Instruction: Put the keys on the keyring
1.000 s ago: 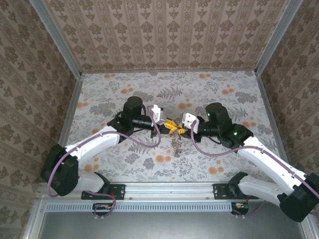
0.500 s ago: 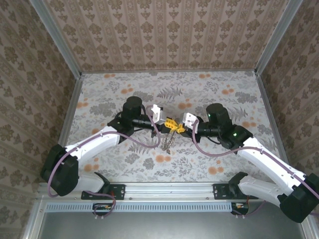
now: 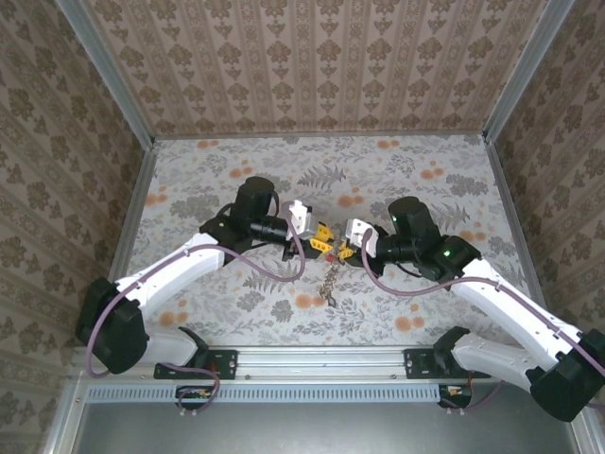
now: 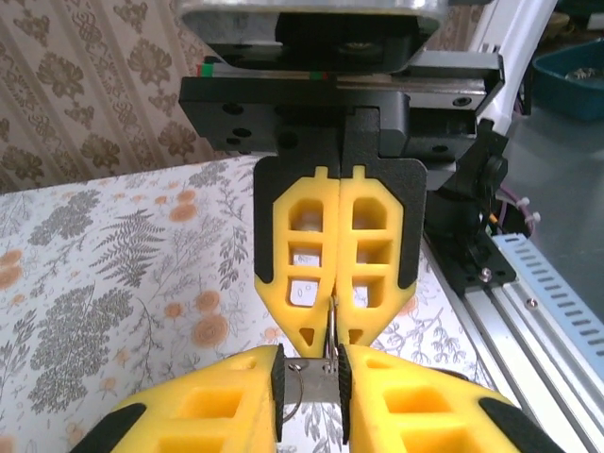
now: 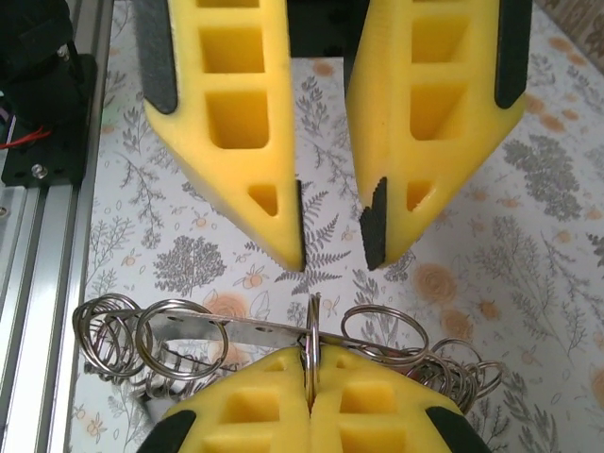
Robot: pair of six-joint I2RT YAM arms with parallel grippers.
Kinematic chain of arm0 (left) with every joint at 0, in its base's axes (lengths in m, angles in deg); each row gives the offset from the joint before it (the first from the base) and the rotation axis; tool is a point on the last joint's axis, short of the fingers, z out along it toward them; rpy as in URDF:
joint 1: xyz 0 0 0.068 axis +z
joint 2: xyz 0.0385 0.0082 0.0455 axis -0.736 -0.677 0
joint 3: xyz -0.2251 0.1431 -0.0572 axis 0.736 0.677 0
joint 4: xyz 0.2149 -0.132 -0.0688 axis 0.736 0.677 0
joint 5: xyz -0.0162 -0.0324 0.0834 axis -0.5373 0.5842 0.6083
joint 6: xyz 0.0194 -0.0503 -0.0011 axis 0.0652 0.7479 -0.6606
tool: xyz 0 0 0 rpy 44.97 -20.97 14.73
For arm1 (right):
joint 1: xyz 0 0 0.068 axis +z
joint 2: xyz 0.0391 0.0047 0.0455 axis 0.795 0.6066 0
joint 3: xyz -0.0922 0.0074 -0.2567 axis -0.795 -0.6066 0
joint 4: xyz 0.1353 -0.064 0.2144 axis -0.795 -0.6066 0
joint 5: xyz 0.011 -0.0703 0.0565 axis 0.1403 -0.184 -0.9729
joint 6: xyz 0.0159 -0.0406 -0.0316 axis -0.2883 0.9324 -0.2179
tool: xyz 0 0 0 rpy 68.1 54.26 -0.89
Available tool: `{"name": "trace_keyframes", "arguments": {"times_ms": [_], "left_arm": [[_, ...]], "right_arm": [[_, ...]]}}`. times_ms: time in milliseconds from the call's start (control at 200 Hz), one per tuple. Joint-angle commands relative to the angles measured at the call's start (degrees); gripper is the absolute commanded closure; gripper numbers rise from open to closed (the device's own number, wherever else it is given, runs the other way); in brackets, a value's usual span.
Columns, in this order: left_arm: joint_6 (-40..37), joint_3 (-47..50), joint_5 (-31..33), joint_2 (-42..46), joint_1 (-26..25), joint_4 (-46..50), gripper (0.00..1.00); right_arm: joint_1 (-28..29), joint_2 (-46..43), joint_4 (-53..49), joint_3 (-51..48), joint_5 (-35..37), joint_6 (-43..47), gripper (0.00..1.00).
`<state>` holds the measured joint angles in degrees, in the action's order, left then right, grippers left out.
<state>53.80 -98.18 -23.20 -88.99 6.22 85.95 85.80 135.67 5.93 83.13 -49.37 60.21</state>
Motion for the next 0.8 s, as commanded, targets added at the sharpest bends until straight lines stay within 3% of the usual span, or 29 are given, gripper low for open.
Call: {"name": "trace_keyframes", "arguments": {"times_ms": [0,430,590,680,775,795], "left_arm": [[-5.3,-2.7,3.6,0.7,-0.4,8.7,0.74],[-2.8,-5.9,8.7,-3.0,-3.9,9.6,0.68],[-2.9,-6.6,8.9,-4.1,-4.6,10.1,0.78],[-3.1,-6.8,9.1,-4.1,-4.7,10.1,1.00],[-3.6,-6.3,8.1,-3.4,-4.3,9.3,1.00],[-3.2,-5.9,7.6,-3.2,-4.1,8.4,1.00]], "right_arm": [[0.2,1.2,-3.6,3.7,1.4,2.0,1.00],[1.0,3.2,-1.8,4.4,0.6,1.1,1.00],[1.0,2.8,-0.7,4.1,0.0,0.6,1.00],[1.1,2.7,-0.6,4.0,0.0,0.7,1.00],[1.0,2.1,-0.8,3.4,-0.1,1.2,1.00],[1.0,1.8,-0.6,3.0,-0.1,1.2,0.96]]}}
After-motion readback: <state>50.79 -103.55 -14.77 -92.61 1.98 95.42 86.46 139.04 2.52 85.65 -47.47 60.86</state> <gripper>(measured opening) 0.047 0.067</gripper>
